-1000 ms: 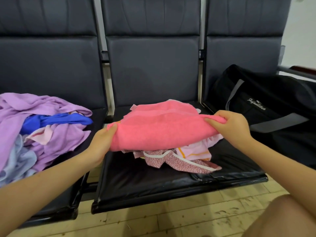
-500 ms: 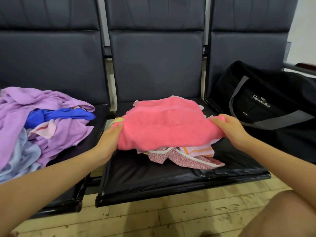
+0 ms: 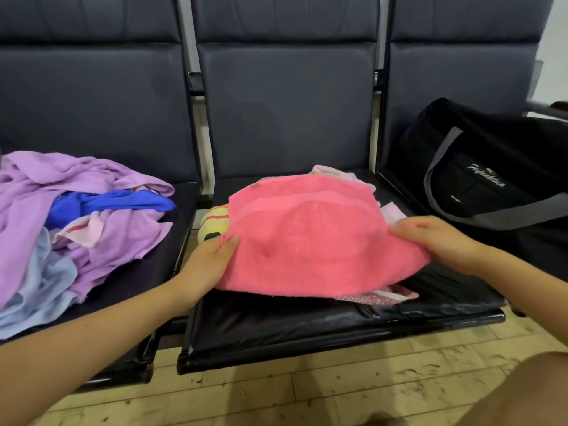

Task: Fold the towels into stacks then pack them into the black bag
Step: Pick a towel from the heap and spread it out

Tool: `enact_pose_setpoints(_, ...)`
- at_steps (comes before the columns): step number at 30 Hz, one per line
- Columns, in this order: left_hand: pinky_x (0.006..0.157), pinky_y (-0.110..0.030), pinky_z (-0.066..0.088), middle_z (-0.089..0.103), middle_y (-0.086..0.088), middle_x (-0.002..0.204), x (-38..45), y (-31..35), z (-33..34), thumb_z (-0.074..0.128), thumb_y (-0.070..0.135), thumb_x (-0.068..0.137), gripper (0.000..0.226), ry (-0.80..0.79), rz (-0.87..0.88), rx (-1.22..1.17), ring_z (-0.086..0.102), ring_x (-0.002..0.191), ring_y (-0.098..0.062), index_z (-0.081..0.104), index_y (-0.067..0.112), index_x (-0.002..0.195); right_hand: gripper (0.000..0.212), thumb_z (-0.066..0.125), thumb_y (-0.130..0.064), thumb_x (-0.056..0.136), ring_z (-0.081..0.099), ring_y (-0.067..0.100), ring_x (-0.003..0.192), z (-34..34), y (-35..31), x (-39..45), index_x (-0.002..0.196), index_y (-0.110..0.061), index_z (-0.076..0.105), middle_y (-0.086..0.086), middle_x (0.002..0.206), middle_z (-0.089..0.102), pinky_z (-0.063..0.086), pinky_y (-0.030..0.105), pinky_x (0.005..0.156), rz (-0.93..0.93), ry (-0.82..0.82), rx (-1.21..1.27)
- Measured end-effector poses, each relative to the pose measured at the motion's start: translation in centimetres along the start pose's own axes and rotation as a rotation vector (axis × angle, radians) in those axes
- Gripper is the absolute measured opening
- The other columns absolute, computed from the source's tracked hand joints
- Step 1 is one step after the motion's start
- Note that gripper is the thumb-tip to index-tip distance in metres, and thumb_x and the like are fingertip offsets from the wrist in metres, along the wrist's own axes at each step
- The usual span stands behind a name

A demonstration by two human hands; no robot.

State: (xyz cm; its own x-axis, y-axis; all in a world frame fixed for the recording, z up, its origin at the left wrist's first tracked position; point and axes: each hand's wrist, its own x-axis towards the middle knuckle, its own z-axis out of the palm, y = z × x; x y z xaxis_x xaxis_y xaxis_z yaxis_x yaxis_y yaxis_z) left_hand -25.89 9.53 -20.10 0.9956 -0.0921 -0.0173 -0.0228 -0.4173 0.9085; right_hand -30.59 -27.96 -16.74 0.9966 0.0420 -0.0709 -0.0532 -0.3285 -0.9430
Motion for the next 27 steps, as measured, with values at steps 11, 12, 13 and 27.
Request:
enact_pose_setpoints(11, 0.083, -0.025, 0.038, 0.063, 0.002, 0.104, 8.5, 3.8, -1.4, 0.043, 0.027, 0.101, 0.026, 0.368, 0.183, -0.122, 0.054, 0.096, -0.012, 0.066, 0.017, 0.108, 0.058, 0.065, -0.036, 0.089, 0.043, 0.021, 0.063, -1.6, -2.0, 8.2, 0.065, 0.013, 0.049, 0.015, 0.065, 0.044, 0.039, 0.032, 0.066, -0.207, 0.542, -0.105)
enact_pose_setpoints(12, 0.082, -0.025, 0.038, 0.063, 0.002, 0.102, 9.3, 4.0, -1.4, 0.043, 0.026, 0.101, 0.025, 0.371, 0.207, -0.095, 0.055, 0.096, -0.012, 0.066, 0.018, 0.106, 0.057, 0.064, -0.036, 0.090, 0.038, 0.021, 0.059, -1.6, -2.1, 9.0, 0.059, 0.007, 0.044, 0.012, 0.061, 0.037, 0.037, 0.032, 0.065, -0.201, 0.554, -0.158)
enact_pose_setpoints(13, 0.082, -0.027, 0.040, 0.064, 0.002, 0.099, 10.0, 4.0, -1.4, 0.043, 0.025, 0.101, 0.023, 0.372, 0.222, -0.079, 0.055, 0.095, -0.013, 0.066, 0.020, 0.102, 0.053, 0.062, -0.036, 0.091, 0.035, 0.021, 0.057, -1.7, -2.1, 9.8, 0.058, 0.000, 0.042, 0.012, 0.059, 0.033, 0.036, 0.031, 0.064, -0.191, 0.566, -0.204)
enact_pose_setpoints(27, 0.065, -0.032, 0.033, 0.054, -0.007, 0.077, 20.4, 3.3, -0.5, 0.034, 0.027, 0.101, 0.039, 0.381, 0.070, 0.215, 0.048, 0.077, -0.025, 0.051, 0.007, 0.072, 0.053, 0.057, -0.035, 0.092, 0.025, 0.018, 0.051, -2.0, -1.2, 19.8, 0.054, -0.020, 0.024, 0.001, 0.051, 0.024, 0.022, 0.033, 0.052, -0.149, 0.681, -0.422)
